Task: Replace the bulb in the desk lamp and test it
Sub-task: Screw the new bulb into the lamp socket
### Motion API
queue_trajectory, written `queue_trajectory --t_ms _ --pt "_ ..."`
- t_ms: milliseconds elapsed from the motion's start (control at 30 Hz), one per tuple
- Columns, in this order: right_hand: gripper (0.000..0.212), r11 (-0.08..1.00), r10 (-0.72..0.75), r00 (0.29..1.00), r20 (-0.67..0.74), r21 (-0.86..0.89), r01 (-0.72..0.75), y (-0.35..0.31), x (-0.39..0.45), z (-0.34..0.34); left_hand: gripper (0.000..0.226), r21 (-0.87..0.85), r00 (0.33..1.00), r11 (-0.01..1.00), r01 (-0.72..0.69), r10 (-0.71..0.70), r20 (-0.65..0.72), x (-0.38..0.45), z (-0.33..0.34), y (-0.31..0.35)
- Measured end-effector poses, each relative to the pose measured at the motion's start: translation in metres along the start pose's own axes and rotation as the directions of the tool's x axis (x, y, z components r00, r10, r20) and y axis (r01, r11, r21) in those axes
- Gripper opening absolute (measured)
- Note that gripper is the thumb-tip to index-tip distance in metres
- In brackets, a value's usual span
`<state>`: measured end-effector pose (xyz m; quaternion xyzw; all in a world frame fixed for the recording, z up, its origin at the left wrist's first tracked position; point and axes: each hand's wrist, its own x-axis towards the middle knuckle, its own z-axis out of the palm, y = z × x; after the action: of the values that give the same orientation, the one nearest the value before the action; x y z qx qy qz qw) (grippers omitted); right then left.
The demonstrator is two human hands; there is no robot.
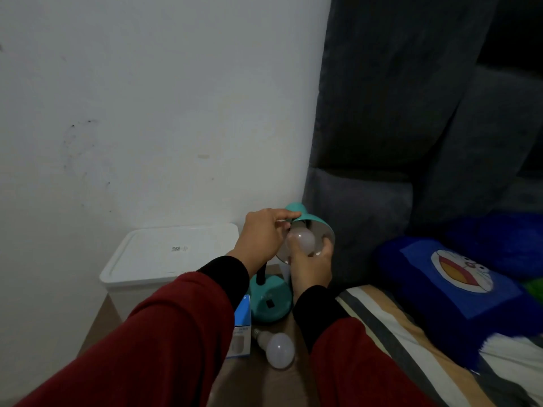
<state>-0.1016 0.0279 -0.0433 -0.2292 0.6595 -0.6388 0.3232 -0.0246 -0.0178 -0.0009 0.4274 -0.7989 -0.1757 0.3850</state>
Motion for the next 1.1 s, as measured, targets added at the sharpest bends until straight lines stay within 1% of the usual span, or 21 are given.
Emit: queue_trajectory --t_ms 67,100,233,300,367,433,533,600,700,767,867,933,1000,1100 --pt "0.057 1.000 -0.021 1.000 -0.019 -0.008 0.021 0.000 0.001 0.000 0.033 -0.007 1.000 1.000 0.009 -0.009 0.002 -0.001 0.001 0.000" --pt "0.056 1.000 -0.015 1.000 -0.021 0.013 0.015 -0.001 0.000 0.002 0.033 -0.012 1.000 1.000 0.014 -0.014 0.002 -0.001 0.001 0.000" --pt "0.065 0.994 0.032 0.999 -0.022 0.109 -0.029 0.006 0.006 0.011 0.033 -0.022 1.000 1.000 0.016 -0.016 -0.008 -0.001 0.001 0.002" --pt "0.066 0.995 0.028 1.000 0.011 0.092 -0.029 0.009 0.010 0.010 0.033 -0.024 1.000 1.000 0.015 -0.015 -0.006 -0.002 0.000 0.004" --pt "0.071 1.000 0.010 0.998 0.067 0.024 -0.012 0.009 0.011 0.006 0.033 -0.028 1.000 0.999 0.017 -0.016 0.010 -0.003 -0.001 0.005" --pt "0.074 0.993 -0.012 0.995 0.103 -0.116 0.024 0.004 0.009 0.000 0.035 -0.034 0.999 0.999 0.024 -0.023 0.030 -0.004 -0.003 0.006" --pt "0.069 0.949 -0.001 0.990 0.144 -0.311 0.046 -0.007 0.010 -0.011 0.044 -0.058 0.998 0.998 0.032 -0.029 0.056 -0.009 -0.008 0.007" --pt "0.070 0.904 -0.004 0.986 0.169 -0.421 0.076 -0.013 0.010 -0.019 0.051 -0.054 0.995 0.996 0.070 -0.067 0.070 -0.013 -0.012 0.008" --pt "0.065 0.803 -0.034 0.982 0.184 -0.580 0.136 -0.026 0.003 -0.032 0.050 0.059 0.991 0.991 0.116 -0.120 0.060 -0.019 -0.019 0.007" --pt "0.057 0.697 -0.026 0.974 0.225 -0.695 0.180 -0.034 -0.002 -0.039 0.047 0.144 0.982 0.976 0.166 -0.177 0.062 -0.024 -0.027 0.007" --pt "0.053 0.507 0.043 0.947 0.320 -0.824 0.255 -0.042 -0.013 -0.045 0.046 0.272 0.948 0.930 0.249 -0.291 0.127 -0.032 -0.042 0.005" --pt "0.057 0.372 0.086 0.922 0.379 -0.870 0.323 -0.047 -0.022 -0.047 0.046 0.371 0.922 0.889 0.270 -0.350 0.167 -0.039 -0.054 0.002" --pt "0.055 0.259 0.105 0.903 0.417 -0.888 0.380 -0.051 -0.029 -0.044 0.045 0.480 0.900 0.841 0.250 -0.384 0.205 -0.047 -0.067 -0.001" --pt "0.050 0.156 0.134 0.869 0.476 -0.876 0.456 -0.056 -0.039 -0.036 0.044 0.570 0.878 0.787 0.237 -0.425 0.221 -0.060 -0.086 -0.010"
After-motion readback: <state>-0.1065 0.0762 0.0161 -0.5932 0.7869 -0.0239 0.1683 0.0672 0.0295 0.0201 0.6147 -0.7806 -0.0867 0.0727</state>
